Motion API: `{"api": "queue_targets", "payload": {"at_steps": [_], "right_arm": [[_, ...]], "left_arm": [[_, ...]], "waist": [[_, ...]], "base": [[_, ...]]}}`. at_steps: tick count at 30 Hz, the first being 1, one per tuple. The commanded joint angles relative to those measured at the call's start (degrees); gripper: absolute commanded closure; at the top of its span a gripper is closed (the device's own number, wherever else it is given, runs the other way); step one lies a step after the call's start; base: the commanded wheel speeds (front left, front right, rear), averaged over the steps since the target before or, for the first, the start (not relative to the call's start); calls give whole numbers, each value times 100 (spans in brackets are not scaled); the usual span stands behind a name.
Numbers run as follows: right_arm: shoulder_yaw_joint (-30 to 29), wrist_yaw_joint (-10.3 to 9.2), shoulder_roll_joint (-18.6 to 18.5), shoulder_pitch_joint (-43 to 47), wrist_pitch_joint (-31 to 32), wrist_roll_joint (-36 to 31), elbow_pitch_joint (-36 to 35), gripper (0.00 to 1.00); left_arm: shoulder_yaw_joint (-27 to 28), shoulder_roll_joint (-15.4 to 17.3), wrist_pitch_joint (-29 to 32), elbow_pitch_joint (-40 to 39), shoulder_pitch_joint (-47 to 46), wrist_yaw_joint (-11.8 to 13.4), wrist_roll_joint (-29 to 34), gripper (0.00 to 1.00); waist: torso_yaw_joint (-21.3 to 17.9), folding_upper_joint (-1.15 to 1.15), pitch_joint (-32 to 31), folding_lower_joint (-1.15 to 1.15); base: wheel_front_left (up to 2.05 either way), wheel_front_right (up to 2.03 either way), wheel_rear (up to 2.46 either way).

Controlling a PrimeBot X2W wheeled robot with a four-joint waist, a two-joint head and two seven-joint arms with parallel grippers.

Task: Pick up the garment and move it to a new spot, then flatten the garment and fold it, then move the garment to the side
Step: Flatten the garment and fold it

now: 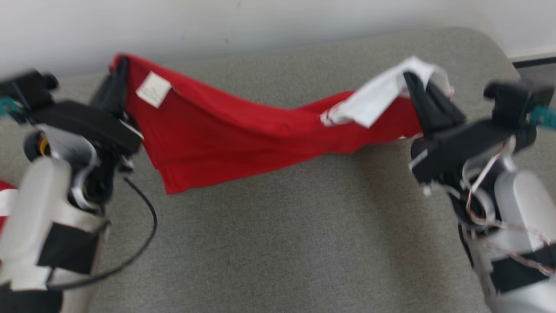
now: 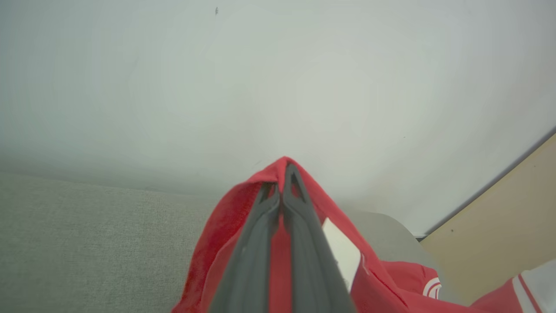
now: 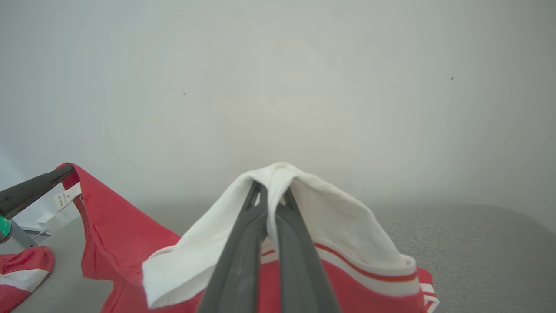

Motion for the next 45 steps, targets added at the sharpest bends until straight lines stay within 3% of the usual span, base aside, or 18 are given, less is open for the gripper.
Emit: {"api": "queue_targets", "payload": {"at_steps": [1,8,16,20,26,32,38,45], "right_arm": [[4,-13,36,-407,87,72,142,100],[-374,-13,275,-2624,369,55,1309,100],[-1358,-13,625,-4852,238,-289,2219,100],[-1834,-13,758,-5892,-358,-509,2513,100],[-2047,-13,819,-7024,-1458,-745,2835,100],[-1830,-14,569,-7506,-2328,-1184,3062,100],[-1304,-14,230,-7036,-2347,-1290,3553,100],[-706,-13,-208,-6044,-2169,-975,3502,100]], "left_arm": [[96,50,209,-84,-269,-25,-190,100],[339,547,707,-404,-1682,379,-98,100],[472,551,568,-561,-3220,648,6,100],[528,591,222,-587,-3963,601,159,100],[544,684,-405,-503,-4792,425,409,100],[579,877,-918,-243,-5157,268,602,100],[249,1060,-1208,86,-4552,54,707,100],[-197,1025,-1265,188,-3634,-25,471,100]], "waist": [[-117,0,459,0],[-164,0,1503,0],[7,0,2455,0],[71,0,2780,0],[174,0,2919,0],[240,0,2921,0],[313,0,3074,0],[362,0,2875,0]], "base": [[0,0,0],[0,0,0],[0,0,0],[0,0,0],[0,0,0],[0,0,0],[0,0,0],[0,0,0]]}}
